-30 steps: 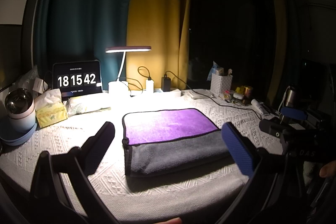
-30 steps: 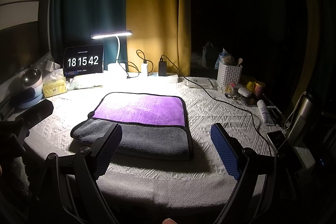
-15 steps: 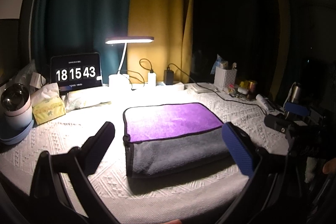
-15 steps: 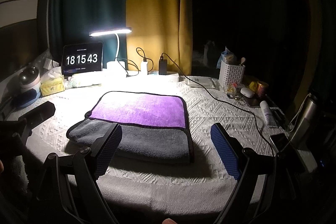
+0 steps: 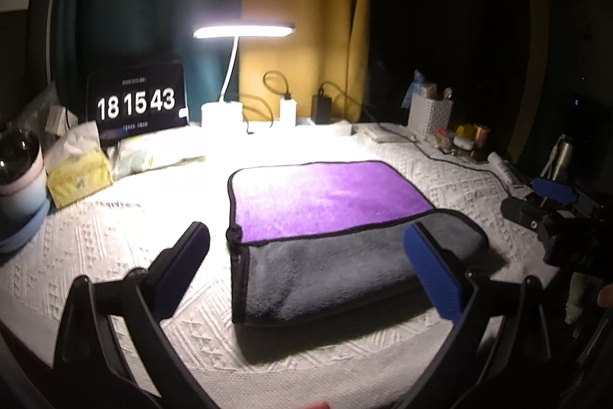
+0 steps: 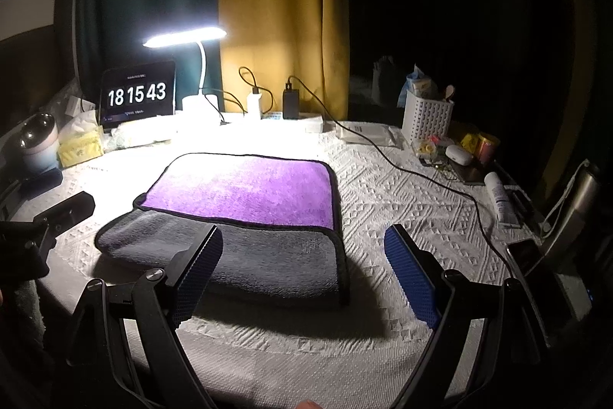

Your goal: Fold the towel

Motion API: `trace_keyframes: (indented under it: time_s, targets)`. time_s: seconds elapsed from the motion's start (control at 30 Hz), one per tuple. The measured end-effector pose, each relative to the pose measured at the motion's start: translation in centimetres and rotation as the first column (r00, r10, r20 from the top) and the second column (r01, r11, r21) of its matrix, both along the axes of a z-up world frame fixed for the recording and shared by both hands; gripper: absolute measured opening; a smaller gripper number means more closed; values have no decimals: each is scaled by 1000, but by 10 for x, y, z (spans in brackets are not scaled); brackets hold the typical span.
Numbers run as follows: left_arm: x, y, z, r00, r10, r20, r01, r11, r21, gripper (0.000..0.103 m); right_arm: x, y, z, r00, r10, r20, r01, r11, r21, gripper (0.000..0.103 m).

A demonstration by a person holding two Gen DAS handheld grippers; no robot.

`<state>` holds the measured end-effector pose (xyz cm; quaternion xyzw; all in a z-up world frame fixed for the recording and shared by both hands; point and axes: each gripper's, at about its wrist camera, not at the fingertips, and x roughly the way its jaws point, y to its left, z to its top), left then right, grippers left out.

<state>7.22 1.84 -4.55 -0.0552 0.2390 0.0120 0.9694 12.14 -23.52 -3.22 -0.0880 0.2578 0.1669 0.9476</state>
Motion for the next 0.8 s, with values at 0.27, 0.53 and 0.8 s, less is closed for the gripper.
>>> trace_keyframes:
  time_s: [0.27,0.53,0.8]
  targets:
    - [32,14,-24,995,8,-97,-9,1000,-12,101,27,-4,-15,999,-15,-49,14,1000,-16,89]
    - [59,20,-41,982,9,-189,-12,1000,-12,101,51,-7,-28,995,-20,-100,18,1000,-17,89]
    - [77,22,-58,964,-5,-265,-4,999,-32,87,73,-10,-45,986,-2,-168,3,1000,2,88]
